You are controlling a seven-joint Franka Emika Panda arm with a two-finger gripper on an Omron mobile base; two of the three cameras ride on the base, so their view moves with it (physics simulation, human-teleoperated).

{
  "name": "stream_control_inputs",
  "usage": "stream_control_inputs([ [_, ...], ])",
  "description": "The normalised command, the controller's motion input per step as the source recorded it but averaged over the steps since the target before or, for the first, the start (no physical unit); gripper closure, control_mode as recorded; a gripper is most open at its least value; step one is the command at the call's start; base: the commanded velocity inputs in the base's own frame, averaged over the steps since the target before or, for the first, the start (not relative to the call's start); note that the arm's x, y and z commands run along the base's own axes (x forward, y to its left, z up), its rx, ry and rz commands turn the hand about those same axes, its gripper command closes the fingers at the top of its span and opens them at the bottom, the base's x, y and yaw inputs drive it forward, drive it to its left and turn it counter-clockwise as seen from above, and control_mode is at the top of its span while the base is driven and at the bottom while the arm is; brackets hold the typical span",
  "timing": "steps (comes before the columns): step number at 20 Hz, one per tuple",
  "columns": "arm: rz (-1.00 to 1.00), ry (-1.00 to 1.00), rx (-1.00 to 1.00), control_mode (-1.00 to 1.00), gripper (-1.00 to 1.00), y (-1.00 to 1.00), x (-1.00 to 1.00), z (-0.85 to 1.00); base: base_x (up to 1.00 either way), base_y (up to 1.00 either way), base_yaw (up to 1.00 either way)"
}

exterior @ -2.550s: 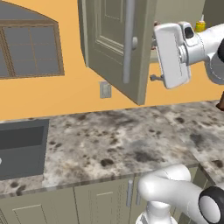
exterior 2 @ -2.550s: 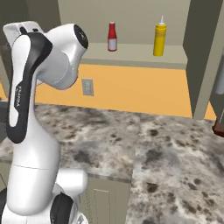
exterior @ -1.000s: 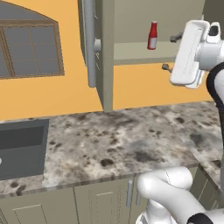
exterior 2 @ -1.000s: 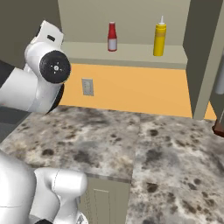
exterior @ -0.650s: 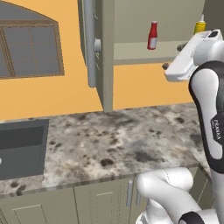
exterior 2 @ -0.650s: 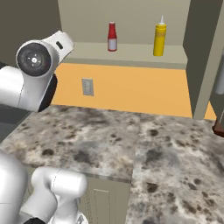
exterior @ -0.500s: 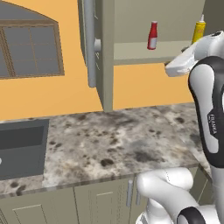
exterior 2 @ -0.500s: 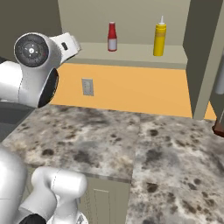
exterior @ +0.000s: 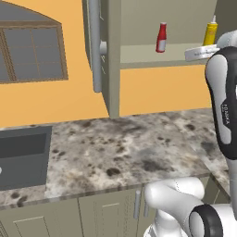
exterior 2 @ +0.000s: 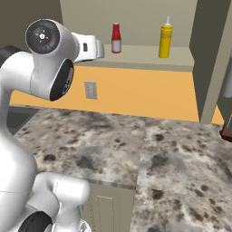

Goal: Move the ketchup and mustard from the cabinet to the dining counter.

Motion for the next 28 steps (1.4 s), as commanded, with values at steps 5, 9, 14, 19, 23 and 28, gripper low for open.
stream_control_inputs([
  [5, -0.23, -0.04, 0.18, -1.00, -1.00, -0.17, 0.29, 0.00, 0.00, 0.00, 0.00],
  [9, -0.08, 0.00, 0.00, -1.00, -1.00, 0.00, 0.12, 0.00, 0.00, 0.00, 0.00],
  [14, 0.02, 0.00, 0.00, -1.00, -1.00, -0.04, 0.18, 0.00, 0.00, 0.00, 0.00],
  [19, 0.06, 0.05, 0.00, -1.00, -1.00, -0.02, 0.34, 0.00, 0.00, 0.00, 0.00],
  [23, 0.00, 0.10, 0.00, -1.00, -1.00, -0.02, 0.46, 0.00, 0.00, 0.00, 0.00],
  [28, 0.00, 0.04, 0.00, -1.00, -1.00, -0.03, 0.49, 0.00, 0.00, 0.00, 0.00],
])
